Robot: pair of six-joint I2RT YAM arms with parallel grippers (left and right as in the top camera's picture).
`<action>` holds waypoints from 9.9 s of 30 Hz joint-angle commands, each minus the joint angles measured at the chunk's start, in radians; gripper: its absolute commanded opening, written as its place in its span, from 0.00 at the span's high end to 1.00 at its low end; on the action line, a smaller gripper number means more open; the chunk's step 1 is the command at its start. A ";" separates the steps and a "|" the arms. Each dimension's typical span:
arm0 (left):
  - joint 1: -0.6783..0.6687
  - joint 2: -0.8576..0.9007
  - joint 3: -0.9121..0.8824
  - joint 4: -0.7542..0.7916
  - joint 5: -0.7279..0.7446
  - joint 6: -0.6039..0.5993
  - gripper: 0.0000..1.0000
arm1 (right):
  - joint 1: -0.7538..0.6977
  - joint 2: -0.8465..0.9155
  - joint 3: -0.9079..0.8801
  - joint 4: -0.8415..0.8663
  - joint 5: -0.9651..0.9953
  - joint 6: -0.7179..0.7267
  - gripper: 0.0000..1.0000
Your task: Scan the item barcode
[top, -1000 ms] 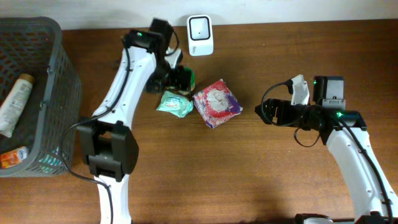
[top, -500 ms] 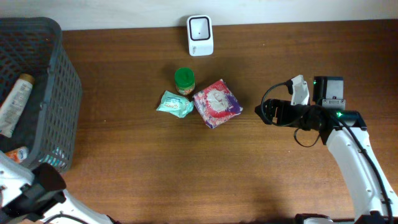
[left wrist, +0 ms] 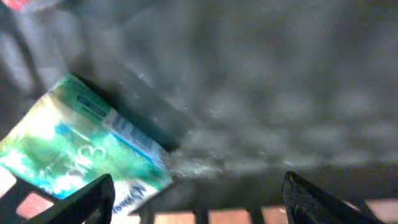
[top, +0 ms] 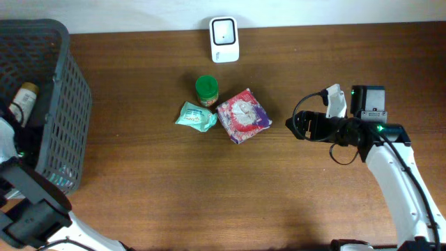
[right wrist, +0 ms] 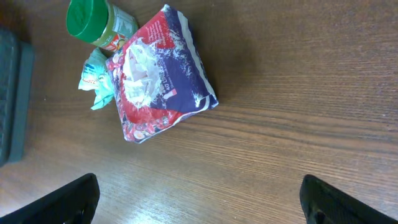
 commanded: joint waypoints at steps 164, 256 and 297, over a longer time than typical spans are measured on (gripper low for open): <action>-0.604 0.198 1.546 -0.479 -0.014 0.751 0.01 | 0.007 0.000 0.009 0.001 0.005 -0.011 0.02; -0.605 -0.448 0.282 0.291 0.047 0.887 1.00 | 0.007 0.000 0.009 0.013 0.005 -0.011 0.02; -1.329 0.181 0.280 0.681 0.168 0.211 1.00 | -0.202 -0.020 0.130 -0.045 -0.241 -0.006 0.02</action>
